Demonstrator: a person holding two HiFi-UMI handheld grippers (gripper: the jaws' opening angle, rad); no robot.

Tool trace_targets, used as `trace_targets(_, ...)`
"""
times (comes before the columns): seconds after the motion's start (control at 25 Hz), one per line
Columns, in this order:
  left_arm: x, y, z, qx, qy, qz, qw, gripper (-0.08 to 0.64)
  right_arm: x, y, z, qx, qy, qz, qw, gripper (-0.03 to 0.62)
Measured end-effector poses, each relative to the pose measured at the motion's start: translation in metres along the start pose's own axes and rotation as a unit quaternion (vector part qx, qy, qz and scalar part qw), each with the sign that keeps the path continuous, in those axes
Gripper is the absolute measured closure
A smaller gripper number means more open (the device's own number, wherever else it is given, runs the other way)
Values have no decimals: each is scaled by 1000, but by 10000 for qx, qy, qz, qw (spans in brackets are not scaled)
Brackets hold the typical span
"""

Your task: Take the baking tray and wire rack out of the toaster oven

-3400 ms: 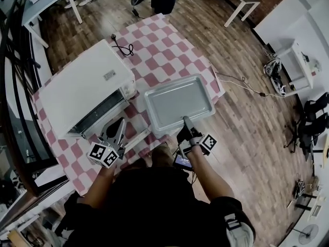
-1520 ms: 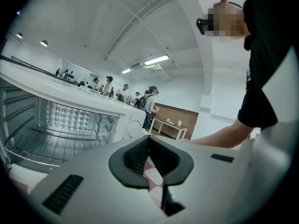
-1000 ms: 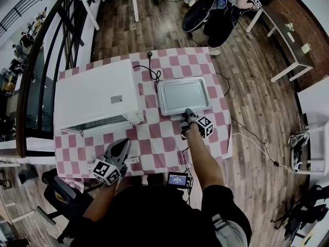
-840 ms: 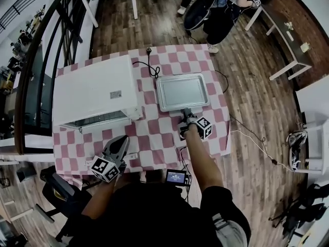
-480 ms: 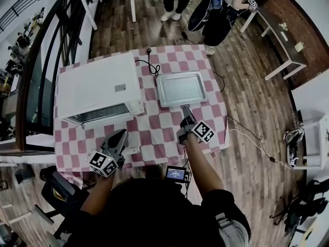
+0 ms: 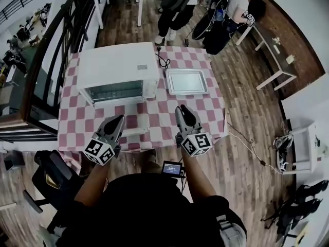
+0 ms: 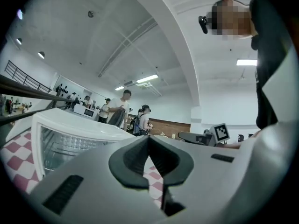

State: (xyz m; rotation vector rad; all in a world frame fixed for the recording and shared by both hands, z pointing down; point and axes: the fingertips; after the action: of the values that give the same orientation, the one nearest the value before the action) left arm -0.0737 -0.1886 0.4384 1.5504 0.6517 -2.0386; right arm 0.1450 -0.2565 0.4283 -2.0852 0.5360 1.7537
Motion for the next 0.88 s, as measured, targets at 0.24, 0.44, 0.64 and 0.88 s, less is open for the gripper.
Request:
trace_targets(0.24, 5, -107, -22, 385, 275, -48, 9989, 566, 3, -67, 120, 270, -844, -141, 9960, 509)
trace_targets(0.44, -10, -175, -44, 594, 247, -9, 9979, 566, -6, -111, 176, 506, -931, -13, 9944, 509)
trace_targets(0.64, -29, -212, -63, 705, 96, -27, 9975, 566, -18, -153, 194, 472, -884, -47, 9950, 509)
trace_targets(0.88, -34, -224, -81, 746, 171, 6, 9971, 566, -21, -173, 201, 574, -894, -208, 9941, 509)
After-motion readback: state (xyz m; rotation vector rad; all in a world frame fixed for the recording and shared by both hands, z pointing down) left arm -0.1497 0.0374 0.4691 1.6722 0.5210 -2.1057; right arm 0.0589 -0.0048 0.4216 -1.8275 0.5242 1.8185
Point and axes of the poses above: the fingertips, and each gripper's own axes: y forward along the fingers, z to its left, x out of its top, and after that the axes turned 7 degrees about -x, right-handed
